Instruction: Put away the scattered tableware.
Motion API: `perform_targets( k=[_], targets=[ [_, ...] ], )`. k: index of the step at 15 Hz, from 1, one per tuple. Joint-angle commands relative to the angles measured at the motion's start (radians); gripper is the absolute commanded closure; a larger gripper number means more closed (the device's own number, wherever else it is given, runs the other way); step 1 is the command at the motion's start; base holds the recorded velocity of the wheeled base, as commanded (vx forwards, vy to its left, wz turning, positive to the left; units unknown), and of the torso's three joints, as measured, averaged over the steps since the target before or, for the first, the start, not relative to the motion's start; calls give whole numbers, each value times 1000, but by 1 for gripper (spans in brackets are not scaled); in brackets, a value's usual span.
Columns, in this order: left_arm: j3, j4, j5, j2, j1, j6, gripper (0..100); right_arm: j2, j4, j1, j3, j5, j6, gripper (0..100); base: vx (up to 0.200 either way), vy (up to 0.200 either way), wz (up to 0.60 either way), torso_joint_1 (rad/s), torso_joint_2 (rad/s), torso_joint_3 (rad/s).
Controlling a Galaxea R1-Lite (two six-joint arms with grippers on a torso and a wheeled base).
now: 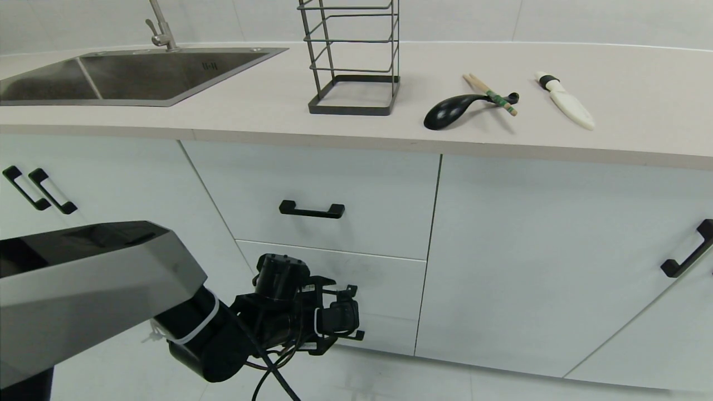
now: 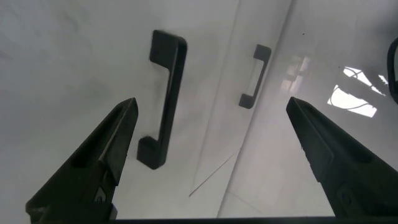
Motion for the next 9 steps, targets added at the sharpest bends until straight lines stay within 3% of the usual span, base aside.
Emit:
perform_targets(
  k=[1, 4, 6, 8, 9],
  targets=[
    [-12, 1, -11, 31, 5, 0, 0, 1, 0, 0, 0, 0, 0, 100, 0, 0, 0, 0, 0, 0],
    [-62, 7, -49, 64, 26, 8, 0, 1, 0, 0, 0, 0, 0, 100, 0, 0, 0, 0, 0, 0],
    [-95, 44, -72, 69, 53, 26, 0, 1, 0, 0, 0, 0, 0, 100, 0, 0, 0, 0, 0, 0],
    [-101, 73, -89, 77, 66, 69, 0, 1, 0, 0, 0, 0, 0, 100, 0, 0, 0, 0, 0, 0],
    [-102, 77, -91, 80, 66, 69, 0, 1, 0, 0, 0, 0, 0, 100, 0, 0, 0, 0, 0, 0]
  ],
)
